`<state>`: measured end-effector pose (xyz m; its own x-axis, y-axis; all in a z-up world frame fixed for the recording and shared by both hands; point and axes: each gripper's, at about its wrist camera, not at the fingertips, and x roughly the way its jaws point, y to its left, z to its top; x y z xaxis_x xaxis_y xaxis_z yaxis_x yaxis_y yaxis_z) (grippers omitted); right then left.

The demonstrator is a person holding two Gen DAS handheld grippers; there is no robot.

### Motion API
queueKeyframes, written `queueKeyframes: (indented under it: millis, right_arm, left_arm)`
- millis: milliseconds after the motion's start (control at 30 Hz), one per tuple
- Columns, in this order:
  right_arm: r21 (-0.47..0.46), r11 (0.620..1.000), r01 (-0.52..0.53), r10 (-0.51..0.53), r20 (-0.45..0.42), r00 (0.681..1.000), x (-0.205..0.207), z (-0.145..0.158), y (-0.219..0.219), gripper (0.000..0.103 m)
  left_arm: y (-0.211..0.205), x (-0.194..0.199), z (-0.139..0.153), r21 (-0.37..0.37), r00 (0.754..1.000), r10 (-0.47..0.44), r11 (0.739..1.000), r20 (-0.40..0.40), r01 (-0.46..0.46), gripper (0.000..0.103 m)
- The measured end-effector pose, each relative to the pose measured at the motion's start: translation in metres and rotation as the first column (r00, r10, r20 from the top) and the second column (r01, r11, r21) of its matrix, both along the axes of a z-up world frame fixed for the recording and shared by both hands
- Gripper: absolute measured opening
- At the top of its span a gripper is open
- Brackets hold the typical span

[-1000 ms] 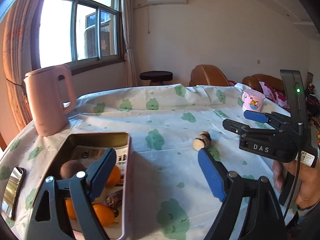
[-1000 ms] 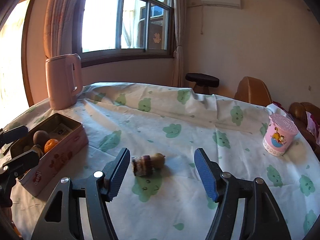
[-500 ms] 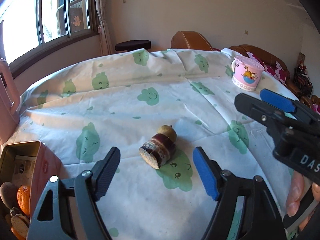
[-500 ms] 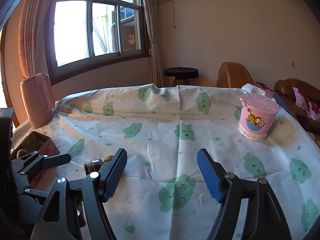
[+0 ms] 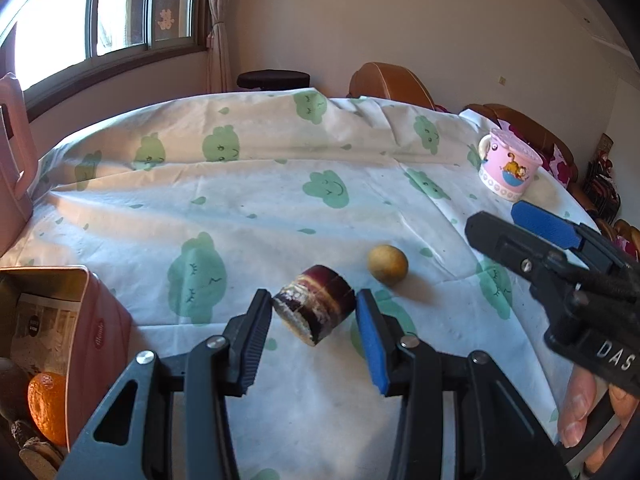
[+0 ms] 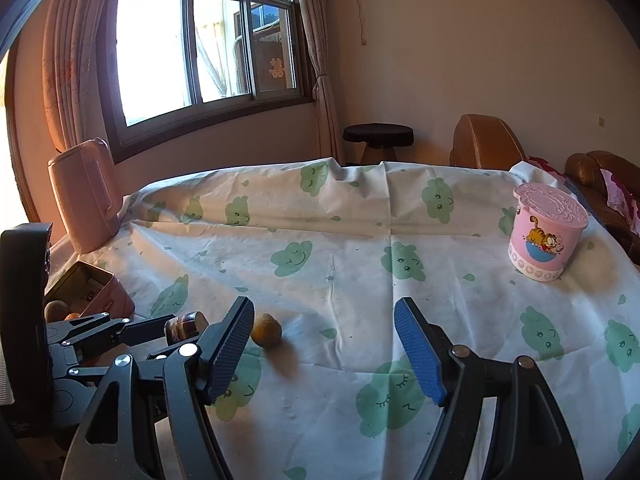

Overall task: Organize fruits
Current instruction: 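Grasp a small tan fruit with the right tool while the left tool grasps a dark cracker stack, then lift the tan fruit and cracker stack and carry them toward the tin box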

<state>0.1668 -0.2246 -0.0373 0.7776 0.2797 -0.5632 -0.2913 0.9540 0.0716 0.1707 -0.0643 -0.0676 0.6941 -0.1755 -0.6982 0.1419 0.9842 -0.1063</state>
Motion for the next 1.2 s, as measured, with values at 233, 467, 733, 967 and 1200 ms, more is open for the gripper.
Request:
queueKeyframes:
  millis: [233,467,733,967,1200]
  right_arm:
    - [-0.085,0.994,-0.075,0.065,-0.118,0.991,0.029,-0.023,0.04,0.056]
    - [-0.096,0.989,-0.115,0.091,-0.226,0.97,0.051,-0.041,0.05,0.04]
    - [-0.062,0.989,-0.137,0.122,-0.2,0.972,0.043,-0.036,0.048,0.029]
    - [-0.041,0.989,-0.142,0.136,-0.113,0.984,0.027,-0.024,0.043,0.029]
    - [-0.029,0.99,-0.136,0.134,-0.063,0.989,0.021,-0.018,0.041,0.029]
  left_arm:
    - [0.025,0.004,0.001,-0.046,0.995,0.1,0.994,0.011,-0.1,0.045]
    - [0.027,0.004,0.003,-0.04,0.992,0.119,0.992,0.032,-0.118,0.045]
    - [0.026,-0.003,0.008,-0.038,0.99,0.114,0.993,0.077,-0.112,0.045]
    - [0.025,-0.009,0.013,-0.033,0.986,0.119,0.993,0.115,-0.116,0.045]
    - [0.024,-0.014,0.016,-0.022,0.981,0.12,0.993,0.149,-0.118,0.045]
